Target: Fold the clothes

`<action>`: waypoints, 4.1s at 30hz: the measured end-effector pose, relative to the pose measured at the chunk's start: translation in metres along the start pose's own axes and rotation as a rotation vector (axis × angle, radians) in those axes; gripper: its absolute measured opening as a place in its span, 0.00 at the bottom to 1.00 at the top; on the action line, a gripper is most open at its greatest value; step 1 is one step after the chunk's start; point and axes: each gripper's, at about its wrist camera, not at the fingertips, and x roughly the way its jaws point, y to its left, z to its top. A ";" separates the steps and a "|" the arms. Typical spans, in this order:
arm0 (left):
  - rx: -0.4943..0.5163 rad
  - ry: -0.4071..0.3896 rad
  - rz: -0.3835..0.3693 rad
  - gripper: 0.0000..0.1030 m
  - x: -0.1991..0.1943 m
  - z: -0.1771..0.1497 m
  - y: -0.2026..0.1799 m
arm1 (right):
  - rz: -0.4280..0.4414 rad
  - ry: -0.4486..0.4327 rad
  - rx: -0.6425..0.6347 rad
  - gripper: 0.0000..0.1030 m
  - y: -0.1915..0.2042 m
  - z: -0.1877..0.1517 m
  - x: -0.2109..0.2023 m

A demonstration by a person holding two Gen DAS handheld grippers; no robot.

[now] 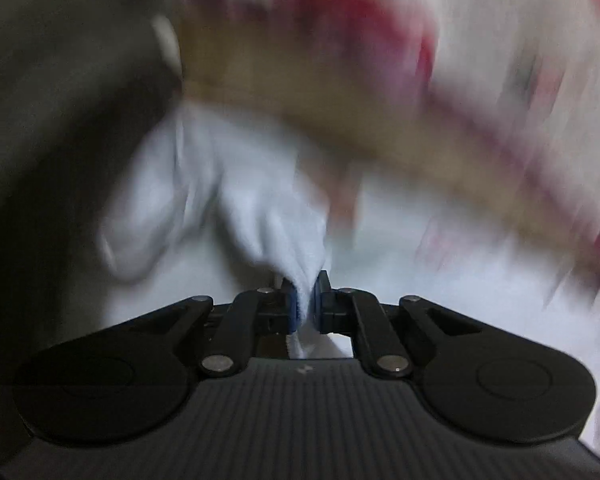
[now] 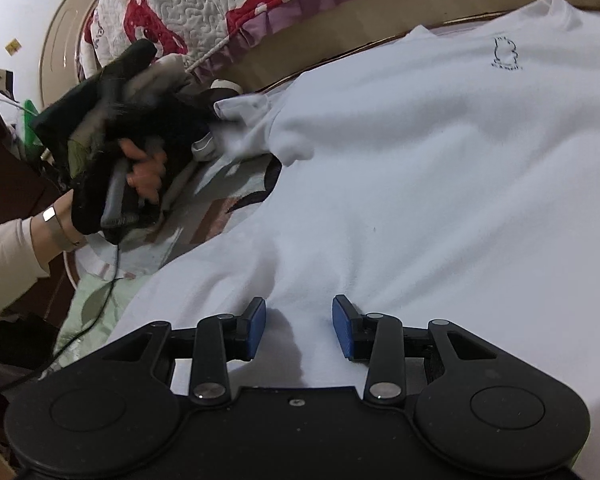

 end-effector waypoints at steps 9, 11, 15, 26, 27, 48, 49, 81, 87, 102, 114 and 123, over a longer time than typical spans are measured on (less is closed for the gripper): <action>0.050 0.268 0.322 0.21 -0.018 -0.064 0.007 | 0.035 0.022 0.004 0.42 -0.004 0.001 0.002; 0.142 0.306 0.353 0.21 -0.017 -0.079 -0.004 | 0.037 0.024 0.000 0.42 -0.004 0.002 0.002; 0.357 0.261 0.343 0.25 -0.027 -0.088 -0.039 | 0.037 0.028 -0.016 0.42 -0.004 0.003 -0.001; 0.569 0.092 0.057 0.52 -0.028 -0.078 -0.105 | -0.010 -0.185 0.125 0.43 -0.045 0.021 -0.045; 0.589 0.084 0.040 0.52 -0.025 -0.078 -0.110 | -0.045 -0.190 0.122 0.44 -0.047 0.022 -0.046; 0.600 0.208 0.155 0.53 0.019 -0.055 -0.057 | -0.286 -0.098 -0.103 0.61 -0.019 0.250 0.062; 0.579 0.191 0.113 0.57 0.016 -0.052 -0.050 | -0.317 -0.070 -0.109 0.61 -0.025 0.259 0.074; 0.469 0.069 0.232 0.27 0.045 -0.037 -0.012 | -0.565 -0.178 -0.307 0.16 -0.062 0.309 0.133; 0.474 0.048 0.133 0.54 0.007 -0.062 -0.021 | -0.509 -0.220 -0.178 0.45 -0.099 0.297 0.065; 0.497 0.233 -0.063 0.55 -0.008 -0.097 -0.071 | -0.671 -0.105 -0.143 0.49 -0.179 0.270 -0.012; 0.655 0.277 -0.008 0.55 -0.003 -0.110 -0.089 | -0.814 -0.161 -0.258 0.06 -0.170 0.286 0.034; 0.663 0.289 -0.009 0.57 0.000 -0.113 -0.105 | -0.737 -0.167 -0.118 0.36 -0.181 0.299 0.009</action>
